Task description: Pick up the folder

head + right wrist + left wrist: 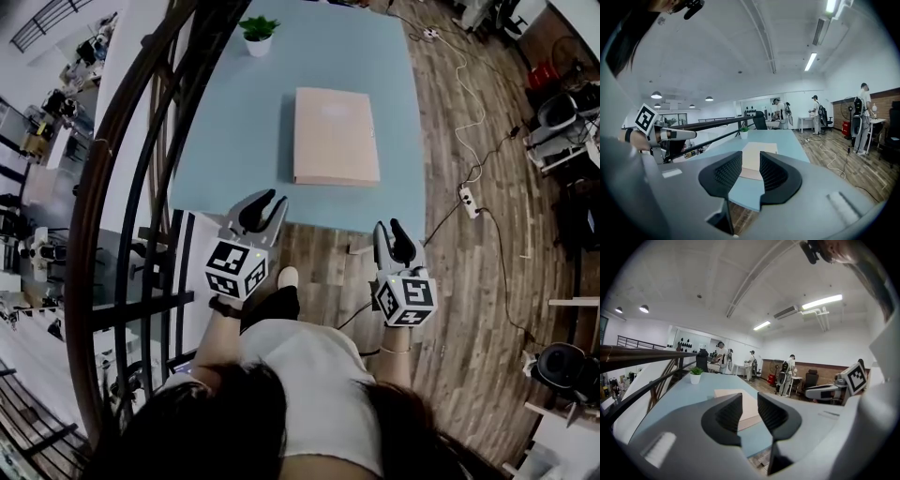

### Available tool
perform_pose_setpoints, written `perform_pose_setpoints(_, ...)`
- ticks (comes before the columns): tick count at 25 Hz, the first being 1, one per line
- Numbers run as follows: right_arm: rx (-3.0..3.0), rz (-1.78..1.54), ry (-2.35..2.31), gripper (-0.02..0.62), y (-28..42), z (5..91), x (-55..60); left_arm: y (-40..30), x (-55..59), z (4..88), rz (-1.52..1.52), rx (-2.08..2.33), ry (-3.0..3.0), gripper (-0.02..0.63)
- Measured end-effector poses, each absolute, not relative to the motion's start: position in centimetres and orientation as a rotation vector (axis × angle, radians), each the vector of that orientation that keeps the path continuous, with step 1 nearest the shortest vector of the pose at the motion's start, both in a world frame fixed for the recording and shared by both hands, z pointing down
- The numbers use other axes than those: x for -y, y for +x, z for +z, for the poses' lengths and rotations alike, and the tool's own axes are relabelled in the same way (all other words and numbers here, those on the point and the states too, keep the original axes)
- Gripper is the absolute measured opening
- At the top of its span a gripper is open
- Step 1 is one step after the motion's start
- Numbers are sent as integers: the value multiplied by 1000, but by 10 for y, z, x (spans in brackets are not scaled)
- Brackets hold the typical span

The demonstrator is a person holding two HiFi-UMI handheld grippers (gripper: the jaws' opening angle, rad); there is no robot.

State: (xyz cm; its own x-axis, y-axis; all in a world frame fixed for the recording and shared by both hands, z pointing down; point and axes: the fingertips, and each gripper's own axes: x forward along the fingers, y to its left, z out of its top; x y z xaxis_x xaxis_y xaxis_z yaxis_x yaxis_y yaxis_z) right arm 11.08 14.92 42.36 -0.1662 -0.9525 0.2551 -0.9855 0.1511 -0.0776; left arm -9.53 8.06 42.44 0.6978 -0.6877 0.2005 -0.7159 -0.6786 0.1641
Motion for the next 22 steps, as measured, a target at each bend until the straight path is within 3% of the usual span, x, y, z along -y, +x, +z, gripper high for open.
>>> perform_pose_setpoints(22, 2181, 462, 1951, 92, 122, 450, -65, -93, 6, 452, 232, 1035, 2632, 104)
